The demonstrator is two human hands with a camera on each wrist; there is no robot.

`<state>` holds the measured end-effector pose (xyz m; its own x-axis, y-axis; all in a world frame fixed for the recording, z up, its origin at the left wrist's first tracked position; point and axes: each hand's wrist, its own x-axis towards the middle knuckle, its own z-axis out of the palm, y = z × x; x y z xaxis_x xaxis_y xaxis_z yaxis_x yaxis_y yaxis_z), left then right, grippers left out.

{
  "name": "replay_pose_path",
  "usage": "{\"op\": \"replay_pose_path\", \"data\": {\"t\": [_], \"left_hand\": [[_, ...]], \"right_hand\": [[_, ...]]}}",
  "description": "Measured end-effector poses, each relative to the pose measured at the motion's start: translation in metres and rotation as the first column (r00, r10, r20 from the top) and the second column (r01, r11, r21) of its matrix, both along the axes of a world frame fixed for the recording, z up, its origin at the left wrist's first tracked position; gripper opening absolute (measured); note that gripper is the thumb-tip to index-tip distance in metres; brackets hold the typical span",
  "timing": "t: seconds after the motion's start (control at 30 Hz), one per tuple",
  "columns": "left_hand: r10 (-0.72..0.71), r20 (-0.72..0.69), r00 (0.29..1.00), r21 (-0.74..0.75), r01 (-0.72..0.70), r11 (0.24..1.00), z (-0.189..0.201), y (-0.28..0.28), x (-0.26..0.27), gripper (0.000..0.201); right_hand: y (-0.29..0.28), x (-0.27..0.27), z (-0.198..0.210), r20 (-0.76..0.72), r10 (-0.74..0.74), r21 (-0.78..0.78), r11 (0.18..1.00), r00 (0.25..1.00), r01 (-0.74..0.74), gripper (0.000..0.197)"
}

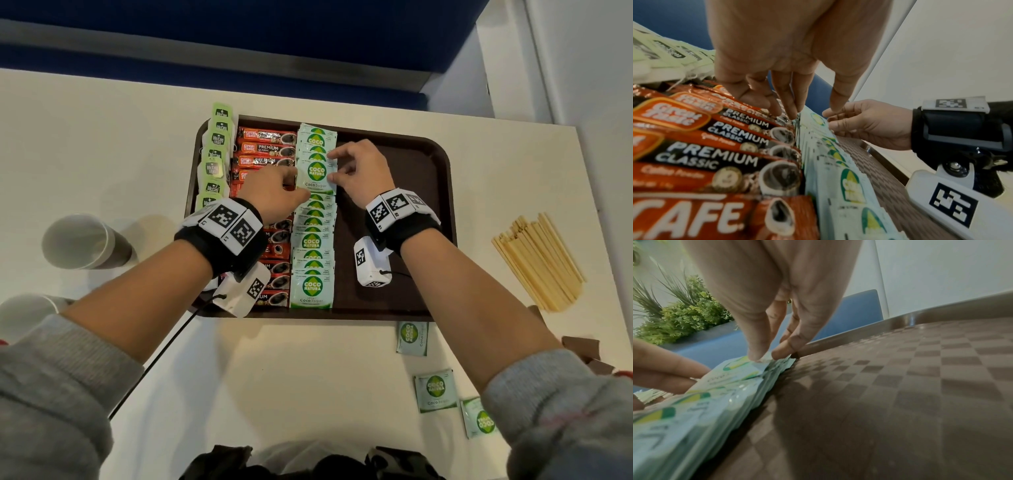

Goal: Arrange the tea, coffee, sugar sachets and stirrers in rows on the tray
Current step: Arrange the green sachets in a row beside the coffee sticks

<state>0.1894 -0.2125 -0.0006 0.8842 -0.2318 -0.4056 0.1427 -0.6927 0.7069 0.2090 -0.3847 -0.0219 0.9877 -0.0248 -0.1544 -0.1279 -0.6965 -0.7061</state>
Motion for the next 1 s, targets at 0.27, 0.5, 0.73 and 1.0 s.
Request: {"op": "replay_pose_path", "data": {"t": [0.27,0.5,0.73,1.0], "left_hand": [[0.0,-0.006,1.0,0.001,0.0,1.0,0.002,-0.001,-0.001,0.034],[0.042,0.019,0.999,0.042,-0.043,0.998,0.008,0.003,-0.003,0.035],[0.129,0.01,0.992,0.085,-0.13,0.988,0.012,0.01,-0.013,0.038],[0.083,-0.038,0.996,0.061,-0.081,0.995,0.011,0.005,-0.022,0.04]], "right_hand": [[0.001,-0.006,-0.004,-0.019,-0.078,0.058,0.995,0.997,0.079,0.033],[-0.001,-0.011,0.0,-0.021,-0.109,0.017,0.994,0.994,0.11,0.026],[-0.002,-0.032,0.001,-0.155,-0.121,0.001,0.992,0.98,0.123,0.027],[0.005,-0.041,0.006,-0.168,-0.11,-0.008,0.994,0.98,0.111,0.036]]}}
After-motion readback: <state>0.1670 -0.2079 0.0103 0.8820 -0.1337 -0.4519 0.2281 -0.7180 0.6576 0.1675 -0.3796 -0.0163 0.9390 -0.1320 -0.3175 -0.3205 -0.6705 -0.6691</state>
